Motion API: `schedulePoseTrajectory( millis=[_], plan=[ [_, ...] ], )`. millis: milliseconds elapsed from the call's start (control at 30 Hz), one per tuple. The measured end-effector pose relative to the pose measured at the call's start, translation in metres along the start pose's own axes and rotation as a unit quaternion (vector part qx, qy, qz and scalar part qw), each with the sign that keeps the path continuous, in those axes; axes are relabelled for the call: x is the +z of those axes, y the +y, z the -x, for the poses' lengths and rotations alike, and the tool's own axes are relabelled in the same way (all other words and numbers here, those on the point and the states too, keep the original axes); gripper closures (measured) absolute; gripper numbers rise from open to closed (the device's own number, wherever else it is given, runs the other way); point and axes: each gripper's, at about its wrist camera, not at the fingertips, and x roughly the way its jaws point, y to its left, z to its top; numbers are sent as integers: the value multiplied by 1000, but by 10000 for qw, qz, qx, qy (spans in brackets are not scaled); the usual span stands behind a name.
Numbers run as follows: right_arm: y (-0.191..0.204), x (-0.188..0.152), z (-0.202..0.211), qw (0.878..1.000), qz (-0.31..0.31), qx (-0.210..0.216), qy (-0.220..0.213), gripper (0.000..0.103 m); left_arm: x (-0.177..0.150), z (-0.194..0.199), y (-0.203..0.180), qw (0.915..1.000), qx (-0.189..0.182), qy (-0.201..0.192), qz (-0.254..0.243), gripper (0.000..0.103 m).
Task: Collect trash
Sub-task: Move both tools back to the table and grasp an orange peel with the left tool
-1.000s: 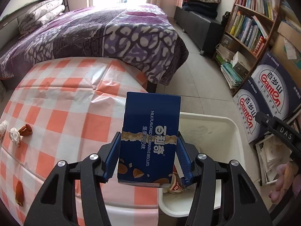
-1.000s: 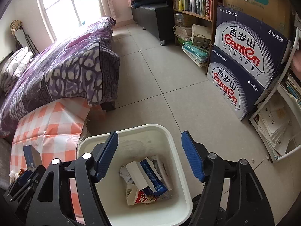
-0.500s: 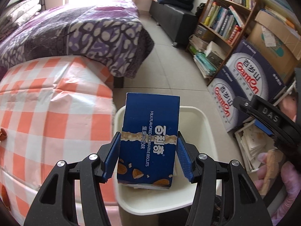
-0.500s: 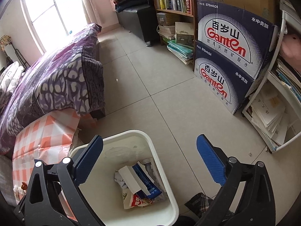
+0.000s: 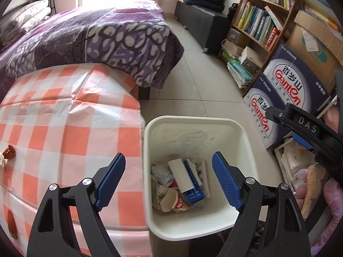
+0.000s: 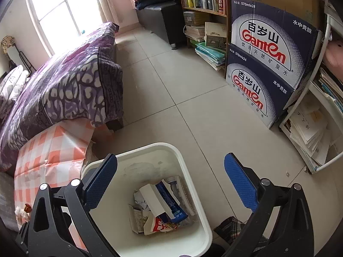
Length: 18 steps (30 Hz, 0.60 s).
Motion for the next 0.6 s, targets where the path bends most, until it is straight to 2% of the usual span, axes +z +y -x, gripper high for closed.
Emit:
schedulePoseTrajectory(
  millis=[300, 600],
  plan=[
    [32, -13, -8, 9988, 428, 39, 220, 7, -19, -6, 41, 9971, 712, 268, -60, 22],
    [81, -34, -14, 9937, 1025, 184, 414, 7, -51, -8, 95, 9859, 1500, 728, -169, 22]
  ],
)
